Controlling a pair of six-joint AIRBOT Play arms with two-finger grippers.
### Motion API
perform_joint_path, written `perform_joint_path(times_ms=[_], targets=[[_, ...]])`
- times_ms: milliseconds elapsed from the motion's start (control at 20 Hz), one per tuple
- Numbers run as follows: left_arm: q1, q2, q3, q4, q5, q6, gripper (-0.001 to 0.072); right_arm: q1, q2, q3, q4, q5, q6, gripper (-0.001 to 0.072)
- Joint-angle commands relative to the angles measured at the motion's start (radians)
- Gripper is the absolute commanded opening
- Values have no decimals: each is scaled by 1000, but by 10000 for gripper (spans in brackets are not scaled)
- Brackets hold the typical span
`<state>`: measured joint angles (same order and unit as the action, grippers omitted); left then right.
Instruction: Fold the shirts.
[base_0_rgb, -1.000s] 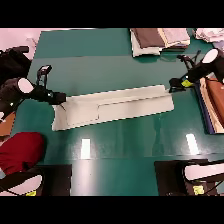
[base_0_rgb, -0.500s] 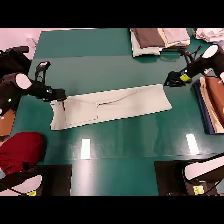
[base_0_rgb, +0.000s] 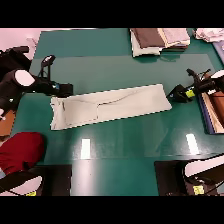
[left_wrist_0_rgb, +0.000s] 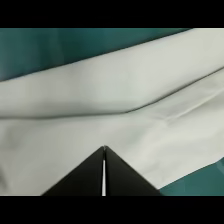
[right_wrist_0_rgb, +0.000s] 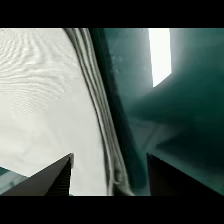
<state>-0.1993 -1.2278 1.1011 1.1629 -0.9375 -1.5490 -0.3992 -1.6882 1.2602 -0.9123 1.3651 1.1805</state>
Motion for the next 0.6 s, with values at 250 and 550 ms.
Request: perform_joint_path(times_ms=[250, 550], targets=[[-258, -187, 31, -99, 194, -48, 24, 140, -43, 16, 180, -77, -112, 22], [-333, -426, 234, -102, 189, -48, 23, 197, 121, 262, 187, 27, -42, 21]])
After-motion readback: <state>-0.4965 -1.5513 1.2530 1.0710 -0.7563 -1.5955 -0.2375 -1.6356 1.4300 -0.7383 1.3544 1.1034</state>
